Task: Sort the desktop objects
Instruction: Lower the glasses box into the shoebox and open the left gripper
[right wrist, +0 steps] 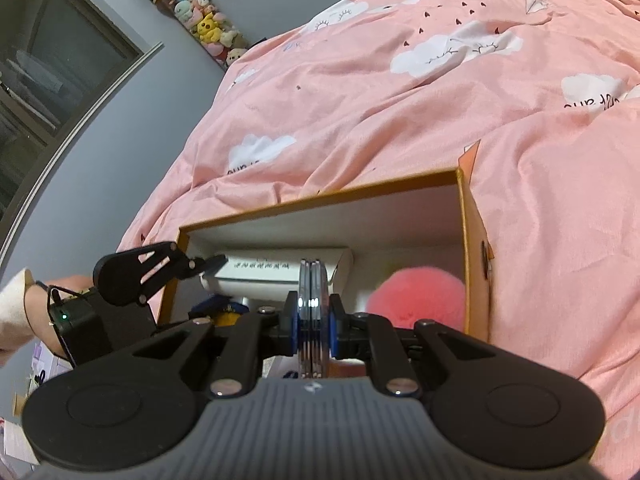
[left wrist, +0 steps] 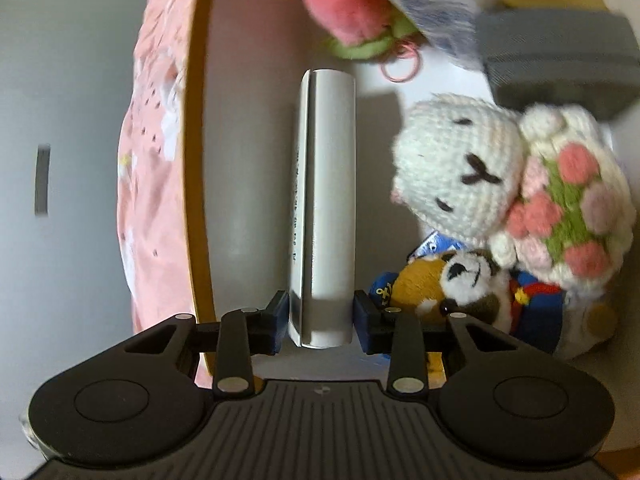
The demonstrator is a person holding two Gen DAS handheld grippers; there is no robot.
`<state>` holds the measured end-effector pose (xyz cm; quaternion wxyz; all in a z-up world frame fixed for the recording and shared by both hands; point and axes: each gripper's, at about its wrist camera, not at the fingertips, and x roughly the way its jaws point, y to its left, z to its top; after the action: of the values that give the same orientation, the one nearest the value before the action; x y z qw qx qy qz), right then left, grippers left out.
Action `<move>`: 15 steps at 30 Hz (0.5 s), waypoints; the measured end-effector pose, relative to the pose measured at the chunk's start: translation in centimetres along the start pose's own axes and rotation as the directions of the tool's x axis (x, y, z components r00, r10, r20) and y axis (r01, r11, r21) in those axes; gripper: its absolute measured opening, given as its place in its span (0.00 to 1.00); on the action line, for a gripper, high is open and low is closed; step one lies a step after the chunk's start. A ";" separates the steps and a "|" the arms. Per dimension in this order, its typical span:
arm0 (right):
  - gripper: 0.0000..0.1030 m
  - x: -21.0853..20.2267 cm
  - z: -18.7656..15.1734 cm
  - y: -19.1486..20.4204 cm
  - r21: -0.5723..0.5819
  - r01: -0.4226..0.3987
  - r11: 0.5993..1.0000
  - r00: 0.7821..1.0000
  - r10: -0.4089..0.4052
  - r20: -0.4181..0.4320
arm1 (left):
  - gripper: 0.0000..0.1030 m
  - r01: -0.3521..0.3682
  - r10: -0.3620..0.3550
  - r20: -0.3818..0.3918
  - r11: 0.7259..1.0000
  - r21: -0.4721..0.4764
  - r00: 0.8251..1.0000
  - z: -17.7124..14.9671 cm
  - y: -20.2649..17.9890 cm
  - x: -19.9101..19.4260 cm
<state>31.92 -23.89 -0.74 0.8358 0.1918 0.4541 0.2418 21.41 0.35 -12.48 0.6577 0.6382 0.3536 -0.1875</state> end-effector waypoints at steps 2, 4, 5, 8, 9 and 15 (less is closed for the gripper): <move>0.14 0.2 0.1 0.1 -0.003 0.004 1.000 1.000 -0.004 0.003 | 0.39 0.027 -0.027 -0.005 0.997 -0.067 1.000 0.0 0.8 -0.1; 0.14 0.5 0.0 0.2 -0.008 0.008 1.000 1.000 -0.008 0.004 | 0.40 0.033 -0.034 -0.002 0.993 -0.109 0.999 0.0 1.4 -0.3; 0.14 0.6 0.0 0.3 -0.008 0.007 1.000 1.000 -0.007 0.002 | 0.40 0.036 -0.037 -0.003 0.991 -0.130 0.999 0.0 1.6 -0.4; 0.14 1.0 0.1 0.4 -0.004 0.005 1.000 1.000 -0.005 -0.002 | 0.40 0.056 -0.056 0.001 0.978 -0.201 0.998 -0.1 2.5 -0.8; 0.14 1.1 0.1 0.5 -0.005 0.006 1.000 1.000 -0.006 -0.002 | 0.40 0.061 -0.061 0.006 0.971 -0.229 0.998 -0.1 2.8 -1.1; 0.14 2.0 1.1 0.7 0.001 -0.004 1.000 1.000 0.004 -0.002 | 0.40 0.060 -0.060 0.015 0.892 -0.448 0.998 -0.3 6.2 -1.8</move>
<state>33.60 -22.30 -1.15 0.8348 0.1930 0.4545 0.2435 24.44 0.98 -6.84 0.7808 0.4584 0.4067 -0.1214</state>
